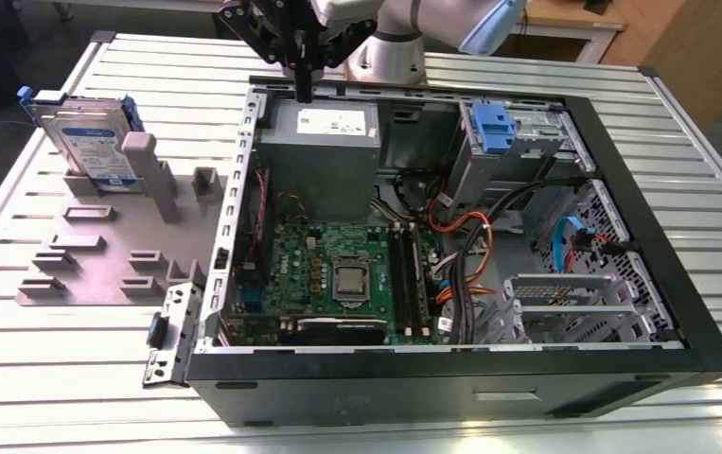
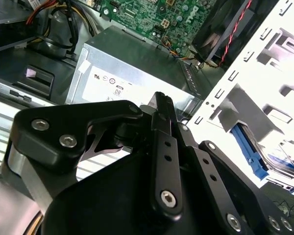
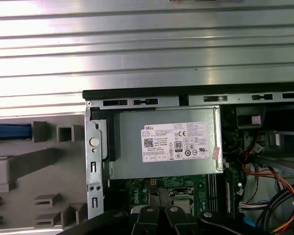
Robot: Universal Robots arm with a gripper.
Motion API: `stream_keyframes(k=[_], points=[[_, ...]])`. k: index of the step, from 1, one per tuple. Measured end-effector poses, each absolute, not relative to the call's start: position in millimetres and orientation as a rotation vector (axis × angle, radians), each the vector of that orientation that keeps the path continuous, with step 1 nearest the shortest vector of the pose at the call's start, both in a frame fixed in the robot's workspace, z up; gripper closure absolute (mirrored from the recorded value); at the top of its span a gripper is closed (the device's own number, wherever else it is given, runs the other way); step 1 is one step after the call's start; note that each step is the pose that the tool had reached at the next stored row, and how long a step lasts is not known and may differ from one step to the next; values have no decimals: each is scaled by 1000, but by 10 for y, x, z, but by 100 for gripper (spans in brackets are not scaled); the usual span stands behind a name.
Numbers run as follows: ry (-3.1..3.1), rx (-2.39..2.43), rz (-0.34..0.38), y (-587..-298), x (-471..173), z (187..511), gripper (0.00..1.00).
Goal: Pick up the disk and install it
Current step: 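Reach for the disk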
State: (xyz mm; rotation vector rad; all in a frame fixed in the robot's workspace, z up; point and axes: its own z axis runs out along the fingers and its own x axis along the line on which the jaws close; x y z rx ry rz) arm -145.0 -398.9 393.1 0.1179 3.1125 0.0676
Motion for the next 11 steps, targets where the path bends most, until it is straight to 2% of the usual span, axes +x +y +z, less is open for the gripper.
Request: stream_keyframes(k=[11], points=[[3112, 118, 68, -3989, -1504, 3928, 89]])
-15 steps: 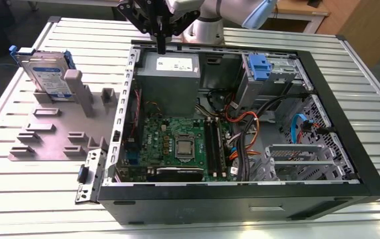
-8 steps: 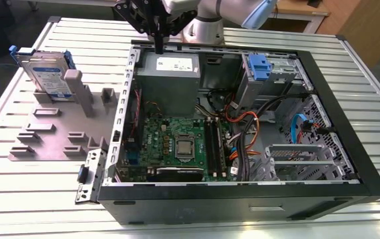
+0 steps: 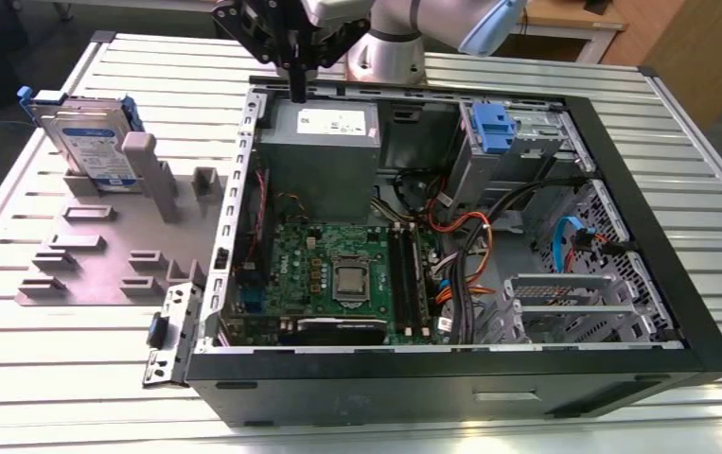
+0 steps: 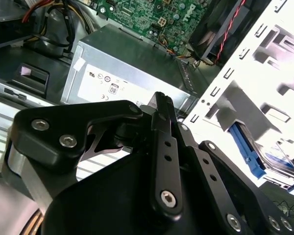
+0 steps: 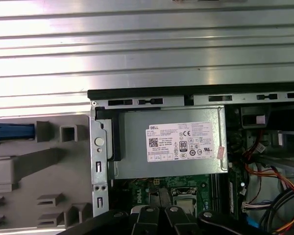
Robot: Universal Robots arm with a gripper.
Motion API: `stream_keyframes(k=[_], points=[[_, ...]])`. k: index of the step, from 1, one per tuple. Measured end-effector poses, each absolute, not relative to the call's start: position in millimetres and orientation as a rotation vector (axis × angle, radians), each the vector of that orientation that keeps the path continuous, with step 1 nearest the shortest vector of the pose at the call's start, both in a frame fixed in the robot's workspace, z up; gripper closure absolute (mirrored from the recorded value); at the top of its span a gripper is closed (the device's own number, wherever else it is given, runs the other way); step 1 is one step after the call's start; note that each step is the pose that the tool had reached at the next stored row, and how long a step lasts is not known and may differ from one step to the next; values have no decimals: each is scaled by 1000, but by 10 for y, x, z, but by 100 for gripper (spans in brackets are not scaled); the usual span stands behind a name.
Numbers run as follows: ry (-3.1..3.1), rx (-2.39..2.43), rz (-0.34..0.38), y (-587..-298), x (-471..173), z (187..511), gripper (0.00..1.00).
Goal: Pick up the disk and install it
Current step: 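Reach for the disk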
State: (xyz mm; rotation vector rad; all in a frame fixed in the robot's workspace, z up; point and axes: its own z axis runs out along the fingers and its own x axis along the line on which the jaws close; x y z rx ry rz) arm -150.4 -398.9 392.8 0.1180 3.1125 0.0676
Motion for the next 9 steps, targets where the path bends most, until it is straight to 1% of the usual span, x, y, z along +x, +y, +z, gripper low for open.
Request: stream_keyframes(k=[9], points=[[3112, 118, 68, -3989, -1527, 3925, 89]])
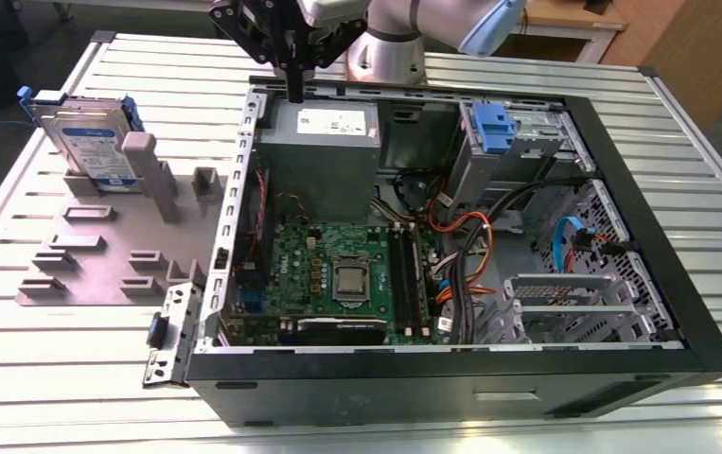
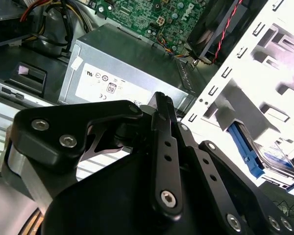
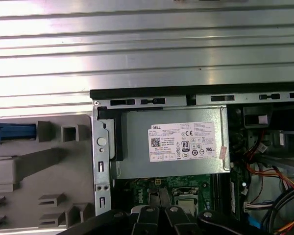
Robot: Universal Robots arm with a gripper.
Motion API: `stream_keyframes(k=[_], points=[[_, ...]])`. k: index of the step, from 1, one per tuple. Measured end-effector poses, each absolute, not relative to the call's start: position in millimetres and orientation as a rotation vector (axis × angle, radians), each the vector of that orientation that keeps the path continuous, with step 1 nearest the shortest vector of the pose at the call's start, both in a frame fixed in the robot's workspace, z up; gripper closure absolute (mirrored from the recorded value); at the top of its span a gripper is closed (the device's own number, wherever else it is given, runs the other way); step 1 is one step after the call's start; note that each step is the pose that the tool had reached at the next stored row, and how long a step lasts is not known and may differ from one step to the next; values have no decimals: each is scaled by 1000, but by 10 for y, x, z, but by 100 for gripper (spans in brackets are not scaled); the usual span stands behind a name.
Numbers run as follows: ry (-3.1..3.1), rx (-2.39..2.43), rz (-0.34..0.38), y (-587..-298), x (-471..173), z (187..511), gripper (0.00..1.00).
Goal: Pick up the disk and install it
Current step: 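Reach for the disk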
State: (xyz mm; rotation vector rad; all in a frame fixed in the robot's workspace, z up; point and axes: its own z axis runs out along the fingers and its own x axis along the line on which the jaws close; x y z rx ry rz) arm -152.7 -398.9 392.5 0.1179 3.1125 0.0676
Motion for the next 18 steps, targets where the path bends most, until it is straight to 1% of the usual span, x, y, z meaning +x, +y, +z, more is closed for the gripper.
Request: stream_keyframes(k=[18], points=[[3113, 118, 68, -3989, -1596, 3922, 89]])
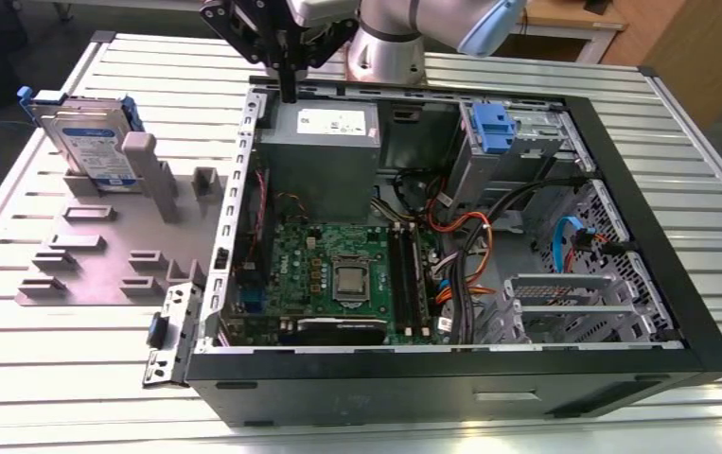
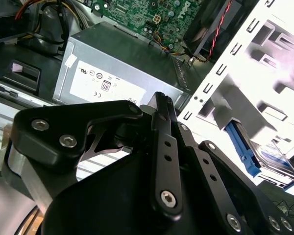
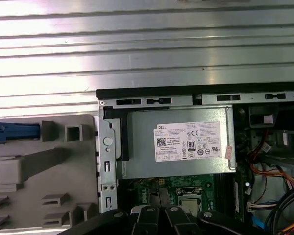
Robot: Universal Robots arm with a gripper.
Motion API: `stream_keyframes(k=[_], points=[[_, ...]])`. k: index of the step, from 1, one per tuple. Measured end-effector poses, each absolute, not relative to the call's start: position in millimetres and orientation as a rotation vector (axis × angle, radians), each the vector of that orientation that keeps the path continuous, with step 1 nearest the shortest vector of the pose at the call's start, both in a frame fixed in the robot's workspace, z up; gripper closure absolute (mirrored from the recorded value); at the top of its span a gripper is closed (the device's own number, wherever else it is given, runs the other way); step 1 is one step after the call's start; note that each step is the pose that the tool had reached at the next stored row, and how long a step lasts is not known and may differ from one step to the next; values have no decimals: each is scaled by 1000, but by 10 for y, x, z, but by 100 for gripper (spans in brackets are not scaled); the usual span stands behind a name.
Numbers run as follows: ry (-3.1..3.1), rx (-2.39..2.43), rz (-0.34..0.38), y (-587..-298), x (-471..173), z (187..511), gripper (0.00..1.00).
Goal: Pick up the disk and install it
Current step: 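Reach for the disk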
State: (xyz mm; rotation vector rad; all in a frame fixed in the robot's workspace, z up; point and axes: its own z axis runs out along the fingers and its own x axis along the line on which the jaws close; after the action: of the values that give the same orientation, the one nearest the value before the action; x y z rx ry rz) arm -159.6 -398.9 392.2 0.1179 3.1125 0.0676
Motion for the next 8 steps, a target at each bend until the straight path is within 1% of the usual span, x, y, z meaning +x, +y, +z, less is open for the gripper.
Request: stream_keyframes(k=[8], points=[[3112, 118, 68, -3989, -1621, 3920, 89]])
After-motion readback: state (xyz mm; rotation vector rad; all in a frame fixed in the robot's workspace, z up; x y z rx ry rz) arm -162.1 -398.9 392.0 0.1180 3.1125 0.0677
